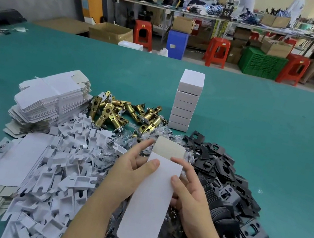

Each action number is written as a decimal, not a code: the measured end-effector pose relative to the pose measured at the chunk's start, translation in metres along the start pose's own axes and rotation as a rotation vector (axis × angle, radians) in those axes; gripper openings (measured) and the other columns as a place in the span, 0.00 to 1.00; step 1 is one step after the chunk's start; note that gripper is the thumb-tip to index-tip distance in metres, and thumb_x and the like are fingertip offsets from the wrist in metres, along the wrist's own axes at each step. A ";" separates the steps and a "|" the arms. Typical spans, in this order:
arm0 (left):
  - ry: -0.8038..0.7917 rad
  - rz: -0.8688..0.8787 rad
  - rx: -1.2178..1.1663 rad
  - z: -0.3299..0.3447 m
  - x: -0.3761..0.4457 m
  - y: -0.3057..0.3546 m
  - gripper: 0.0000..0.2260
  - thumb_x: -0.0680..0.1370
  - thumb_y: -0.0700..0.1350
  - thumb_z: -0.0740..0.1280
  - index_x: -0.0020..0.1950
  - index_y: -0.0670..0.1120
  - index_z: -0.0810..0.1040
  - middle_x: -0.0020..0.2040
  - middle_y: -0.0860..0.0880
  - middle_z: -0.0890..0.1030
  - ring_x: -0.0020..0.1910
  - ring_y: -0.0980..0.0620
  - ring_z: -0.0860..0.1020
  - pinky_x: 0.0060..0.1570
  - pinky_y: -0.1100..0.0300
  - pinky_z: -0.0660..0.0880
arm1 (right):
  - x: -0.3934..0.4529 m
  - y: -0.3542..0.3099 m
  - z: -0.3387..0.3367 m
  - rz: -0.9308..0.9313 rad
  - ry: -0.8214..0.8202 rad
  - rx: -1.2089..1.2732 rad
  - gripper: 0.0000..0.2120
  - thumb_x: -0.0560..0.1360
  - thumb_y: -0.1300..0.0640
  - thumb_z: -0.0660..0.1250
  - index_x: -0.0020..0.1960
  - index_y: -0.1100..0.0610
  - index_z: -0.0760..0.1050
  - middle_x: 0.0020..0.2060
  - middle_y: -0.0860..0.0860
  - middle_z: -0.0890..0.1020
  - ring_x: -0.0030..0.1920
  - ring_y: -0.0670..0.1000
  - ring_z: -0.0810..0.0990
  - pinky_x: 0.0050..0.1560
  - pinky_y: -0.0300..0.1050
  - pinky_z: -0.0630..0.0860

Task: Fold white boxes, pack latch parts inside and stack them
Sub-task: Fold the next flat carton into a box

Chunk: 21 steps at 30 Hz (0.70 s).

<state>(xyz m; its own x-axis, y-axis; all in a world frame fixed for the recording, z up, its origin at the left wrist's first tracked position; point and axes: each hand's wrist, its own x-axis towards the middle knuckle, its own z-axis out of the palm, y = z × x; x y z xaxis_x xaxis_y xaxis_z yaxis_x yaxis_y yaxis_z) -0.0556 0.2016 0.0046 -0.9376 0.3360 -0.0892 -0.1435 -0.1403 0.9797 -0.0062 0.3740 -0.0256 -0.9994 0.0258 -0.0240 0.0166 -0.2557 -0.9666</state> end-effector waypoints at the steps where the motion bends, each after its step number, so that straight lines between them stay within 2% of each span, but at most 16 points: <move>1: 0.007 -0.004 0.008 0.000 0.000 0.000 0.28 0.74 0.52 0.73 0.72 0.64 0.70 0.54 0.49 0.87 0.49 0.45 0.87 0.40 0.53 0.83 | 0.000 0.001 0.000 0.004 0.000 0.001 0.17 0.76 0.51 0.69 0.64 0.43 0.78 0.52 0.51 0.85 0.52 0.54 0.85 0.45 0.49 0.82; 4: 0.064 0.039 0.029 0.001 0.002 -0.003 0.28 0.75 0.51 0.74 0.72 0.66 0.69 0.57 0.55 0.85 0.52 0.50 0.86 0.41 0.53 0.83 | 0.001 0.001 0.000 0.015 -0.002 0.014 0.18 0.73 0.45 0.72 0.62 0.45 0.78 0.50 0.52 0.85 0.51 0.54 0.84 0.45 0.50 0.82; 7: 0.154 0.145 0.099 0.000 0.004 -0.003 0.25 0.75 0.50 0.76 0.67 0.68 0.72 0.56 0.62 0.82 0.53 0.54 0.84 0.44 0.54 0.84 | 0.001 0.002 0.000 0.008 -0.009 0.005 0.20 0.74 0.45 0.72 0.64 0.47 0.77 0.51 0.52 0.85 0.51 0.54 0.83 0.45 0.50 0.82; 12: 0.127 0.142 0.153 -0.005 0.003 -0.003 0.18 0.73 0.52 0.75 0.62 0.62 0.80 0.56 0.58 0.83 0.52 0.51 0.84 0.44 0.52 0.84 | -0.001 -0.001 0.000 -0.014 -0.016 0.007 0.17 0.78 0.51 0.67 0.67 0.45 0.77 0.53 0.52 0.85 0.51 0.52 0.85 0.45 0.47 0.82; 17: 0.105 0.109 0.157 -0.008 0.004 -0.004 0.11 0.76 0.49 0.75 0.58 0.58 0.84 0.54 0.51 0.84 0.53 0.50 0.84 0.49 0.49 0.84 | -0.003 -0.005 0.004 -0.020 0.002 0.034 0.18 0.77 0.50 0.69 0.66 0.43 0.78 0.51 0.52 0.86 0.49 0.51 0.85 0.42 0.44 0.82; 21: 0.070 0.076 0.160 -0.010 0.003 -0.003 0.07 0.73 0.50 0.74 0.50 0.54 0.86 0.48 0.48 0.85 0.48 0.49 0.84 0.46 0.52 0.83 | -0.004 -0.006 0.003 -0.007 0.014 0.038 0.14 0.76 0.50 0.69 0.61 0.43 0.78 0.44 0.53 0.86 0.44 0.52 0.85 0.38 0.44 0.81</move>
<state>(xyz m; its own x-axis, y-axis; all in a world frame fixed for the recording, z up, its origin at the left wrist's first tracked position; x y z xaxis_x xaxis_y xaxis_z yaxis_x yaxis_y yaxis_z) -0.0610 0.1936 0.0001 -0.9644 0.2636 -0.0210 -0.0247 -0.0107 0.9996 -0.0023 0.3726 -0.0184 -0.9989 0.0415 -0.0212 0.0082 -0.2916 -0.9565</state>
